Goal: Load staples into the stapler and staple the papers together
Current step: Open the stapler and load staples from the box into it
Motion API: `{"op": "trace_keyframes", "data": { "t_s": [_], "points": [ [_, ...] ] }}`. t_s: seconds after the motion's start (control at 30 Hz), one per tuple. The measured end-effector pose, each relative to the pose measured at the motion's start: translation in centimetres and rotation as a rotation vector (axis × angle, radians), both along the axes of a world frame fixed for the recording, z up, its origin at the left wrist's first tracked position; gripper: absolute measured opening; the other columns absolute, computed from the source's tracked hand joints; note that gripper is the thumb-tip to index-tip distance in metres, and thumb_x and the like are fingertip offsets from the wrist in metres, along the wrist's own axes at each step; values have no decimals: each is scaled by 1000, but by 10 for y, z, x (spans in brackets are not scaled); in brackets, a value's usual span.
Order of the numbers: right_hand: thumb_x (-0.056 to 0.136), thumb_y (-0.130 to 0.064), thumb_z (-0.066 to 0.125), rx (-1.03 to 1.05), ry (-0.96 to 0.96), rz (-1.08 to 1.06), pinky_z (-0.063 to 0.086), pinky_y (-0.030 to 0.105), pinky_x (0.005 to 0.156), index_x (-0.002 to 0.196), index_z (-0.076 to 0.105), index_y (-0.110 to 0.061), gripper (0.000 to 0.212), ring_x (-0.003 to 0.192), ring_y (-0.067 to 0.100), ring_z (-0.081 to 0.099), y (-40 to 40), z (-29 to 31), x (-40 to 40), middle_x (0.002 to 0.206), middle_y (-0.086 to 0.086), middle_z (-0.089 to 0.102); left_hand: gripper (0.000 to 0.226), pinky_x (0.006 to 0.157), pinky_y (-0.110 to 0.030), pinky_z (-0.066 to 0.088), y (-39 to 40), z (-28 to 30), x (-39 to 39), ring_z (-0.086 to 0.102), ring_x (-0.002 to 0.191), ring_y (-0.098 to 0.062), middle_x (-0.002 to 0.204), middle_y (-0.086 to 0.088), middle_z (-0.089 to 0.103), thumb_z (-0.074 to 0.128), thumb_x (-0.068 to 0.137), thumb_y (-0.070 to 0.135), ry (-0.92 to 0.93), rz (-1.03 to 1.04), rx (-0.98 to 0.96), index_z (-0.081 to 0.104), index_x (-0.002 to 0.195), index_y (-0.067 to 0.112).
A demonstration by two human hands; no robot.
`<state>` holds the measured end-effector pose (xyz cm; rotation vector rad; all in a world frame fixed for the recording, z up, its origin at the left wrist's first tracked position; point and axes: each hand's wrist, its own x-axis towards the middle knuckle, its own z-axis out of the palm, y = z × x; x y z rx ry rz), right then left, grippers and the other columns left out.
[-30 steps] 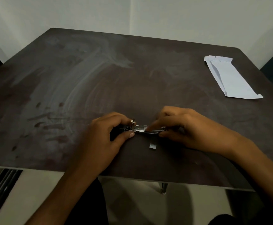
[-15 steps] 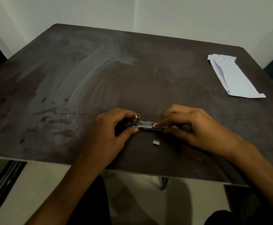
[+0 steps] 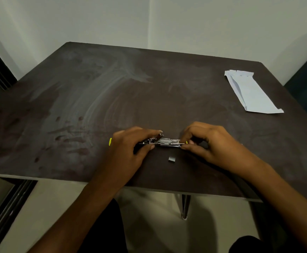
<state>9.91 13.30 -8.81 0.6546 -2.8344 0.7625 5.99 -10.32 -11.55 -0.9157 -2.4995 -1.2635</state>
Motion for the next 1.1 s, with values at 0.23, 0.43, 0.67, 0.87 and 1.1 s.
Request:
{"op": "trace_keyframes", "data": {
  "t_s": [0.23, 0.43, 0.67, 0.87, 1.1],
  "points": [
    [82, -20, 75, -135, -27, -85, 51, 26, 67, 94, 60, -24, 20, 71, 12, 59, 0, -6, 3, 77, -10, 59, 36, 83, -49, 48, 2, -1, 2, 64, 86, -17, 94, 1, 68, 68, 85, 10, 22, 5, -58, 68, 118, 24],
    [81, -17, 75, -215, -70, -114, 54, 25, 69, 105, 58, -21, 29, 71, 11, 60, 1, -11, 3, 87, -9, 65, 37, 78, -52, 48, 3, -2, 3, 61, 82, -15, 90, 2, 66, 65, 86, 7, 104, -17, -101, 67, 120, 23],
    [84, -18, 72, -81, 31, -116, 50, 20, 76, 114, 65, -18, 31, 78, 8, 61, 1, -11, 6, 90, -7, 63, 37, 78, -52, 47, 4, -1, 6, 62, 85, -20, 92, -1, 67, 62, 89, 8, 146, 4, -152, 65, 122, 23],
    [85, -19, 72, -40, 96, -115, 48, 20, 78, 108, 70, -15, 24, 83, 8, 61, -2, -12, 9, 93, -2, 64, 27, 87, -38, 51, 7, 8, 3, 63, 90, -6, 99, 3, 72, 66, 87, 16, 12, -16, -13, 71, 114, 17],
    [86, -18, 71, -30, 113, -117, 45, 14, 76, 105, 71, -14, 19, 81, 6, 59, -2, -12, 11, 93, -1, 64, 20, 87, -40, 51, 11, 8, 3, 64, 91, -3, 96, 7, 72, 68, 86, 18, -15, 4, 7, 74, 105, 19]
  ]
}}
